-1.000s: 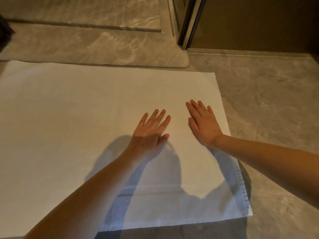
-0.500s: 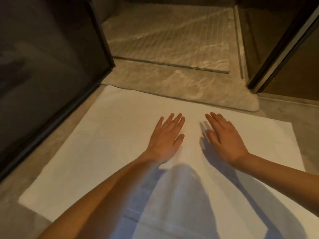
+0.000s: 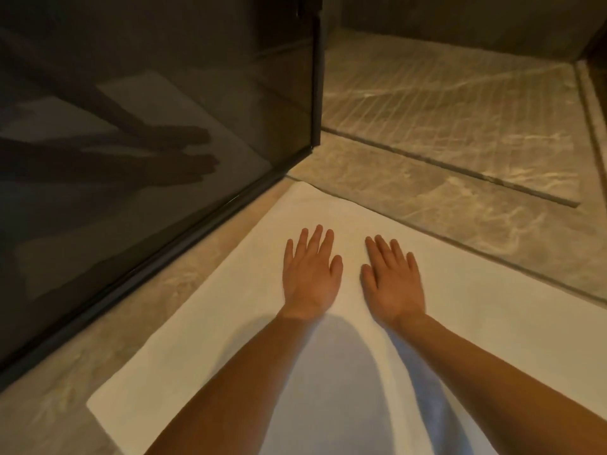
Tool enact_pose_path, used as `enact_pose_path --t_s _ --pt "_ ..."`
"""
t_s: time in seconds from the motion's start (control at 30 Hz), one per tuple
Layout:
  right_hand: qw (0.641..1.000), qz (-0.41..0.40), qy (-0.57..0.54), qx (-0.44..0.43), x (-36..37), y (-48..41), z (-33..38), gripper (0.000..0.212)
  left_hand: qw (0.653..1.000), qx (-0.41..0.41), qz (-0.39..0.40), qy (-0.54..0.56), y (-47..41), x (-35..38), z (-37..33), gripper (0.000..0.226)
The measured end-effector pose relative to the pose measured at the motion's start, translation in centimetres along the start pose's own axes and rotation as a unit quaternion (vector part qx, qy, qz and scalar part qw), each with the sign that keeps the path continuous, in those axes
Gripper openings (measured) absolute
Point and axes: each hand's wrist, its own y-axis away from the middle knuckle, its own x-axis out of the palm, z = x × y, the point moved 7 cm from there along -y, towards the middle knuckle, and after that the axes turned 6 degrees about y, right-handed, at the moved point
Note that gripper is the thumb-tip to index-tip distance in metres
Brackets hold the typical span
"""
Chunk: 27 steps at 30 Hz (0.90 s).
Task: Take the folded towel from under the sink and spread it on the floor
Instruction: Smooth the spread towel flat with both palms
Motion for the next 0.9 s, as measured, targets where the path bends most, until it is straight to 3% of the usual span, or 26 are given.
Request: enact_pose_path --t_s 0.1,0.2,0.27,0.47,0.6,0.7,0.8,0.9 --pt "1.000 0.004 0.007 0.007 2.5 -1.1 0.3 0.057 1.000 0.012 0.014 -0.018 -2.1 1.2 0.8 0.058" --pt "1.000 0.002 0.016 0.002 2.6 -1.1 0.4 0.058 0.985 0.161 0.063 -0.021 -4.8 1.1 -2.1 0.056" --pt "1.000 0.005 0.021 0.006 2.5 -1.0 0.5 0.058 0.973 0.209 0.093 -0.028 -7.1 1.3 -1.7 0.054" --pt "1.000 0.009 0.007 0.007 2.5 -1.1 0.4 0.061 0.987 0.127 0.098 -0.021 -13.2 -1.0 8.4 0.059" --pt "1.000 0.009 0.002 0.016 2.4 -1.1 0.4 0.061 0.978 0.140 0.130 -0.081 -13.2 -1.0 7.7 0.061" --pt "0.999 0.022 0.016 0.021 2.1 -1.0 0.6 0.062 0.950 0.195 0.170 -0.175 -12.9 -2.2 6.9 0.063" --pt "0.999 0.032 0.019 0.023 2.1 -1.2 0.6 0.061 0.942 0.274 0.153 -0.119 -8.3 -3.4 5.0 0.063" --pt "0.999 0.031 0.023 0.029 2.1 -1.2 0.3 0.060 0.949 0.281 0.143 -0.031 -1.1 -1.4 2.5 0.064"
